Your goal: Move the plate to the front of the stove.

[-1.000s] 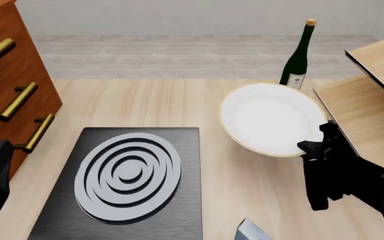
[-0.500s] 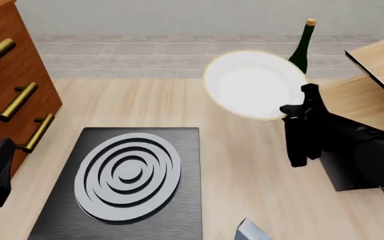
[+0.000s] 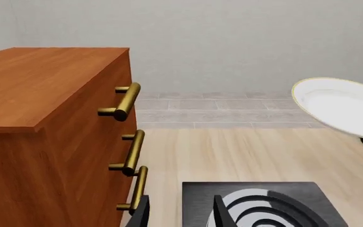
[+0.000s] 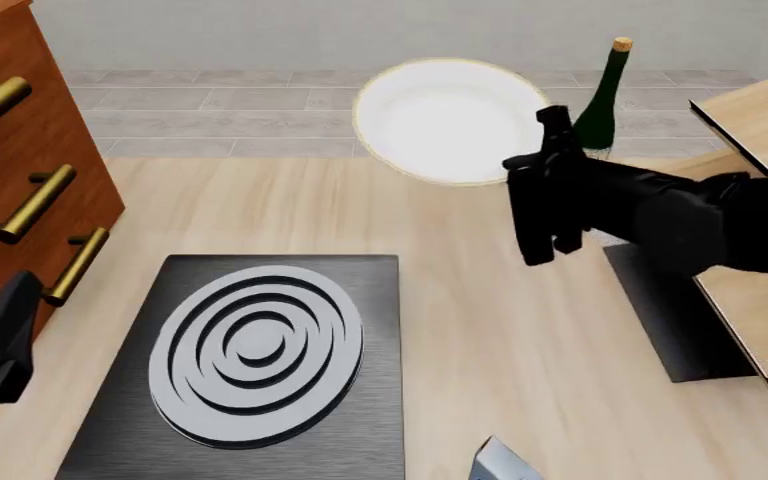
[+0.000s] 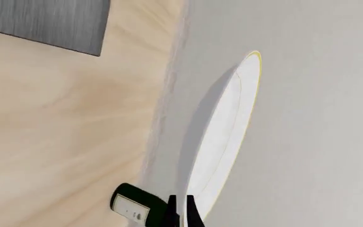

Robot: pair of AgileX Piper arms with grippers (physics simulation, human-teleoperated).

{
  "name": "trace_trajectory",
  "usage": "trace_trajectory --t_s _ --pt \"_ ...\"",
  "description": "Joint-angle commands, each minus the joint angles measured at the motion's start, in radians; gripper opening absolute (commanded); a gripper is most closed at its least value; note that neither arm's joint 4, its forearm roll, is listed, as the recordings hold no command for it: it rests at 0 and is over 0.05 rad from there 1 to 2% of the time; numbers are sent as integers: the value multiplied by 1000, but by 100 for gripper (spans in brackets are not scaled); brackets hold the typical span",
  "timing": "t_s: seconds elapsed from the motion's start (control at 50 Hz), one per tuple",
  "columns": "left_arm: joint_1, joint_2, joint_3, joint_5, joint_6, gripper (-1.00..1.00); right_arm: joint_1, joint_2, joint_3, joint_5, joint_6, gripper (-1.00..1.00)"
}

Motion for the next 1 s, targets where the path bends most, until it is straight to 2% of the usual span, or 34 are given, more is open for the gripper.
trace_trajectory --t_s 0.02,0.48,0.66,0.82,1.0 --pt "-3 30 0 -21 4 100 38 65 -120 57 3 -100" --pt "-7 28 0 -20 10 100 86 176 -295 121 3 -100" --pt "-9 37 0 -26 10 100 110 242 -321 128 -18 -100" --pt "-11 39 0 -27 10 100 117 294 -394 190 -5 -100" --pt "-12 46 0 -32 11 100 149 352 -543 288 40 -100"
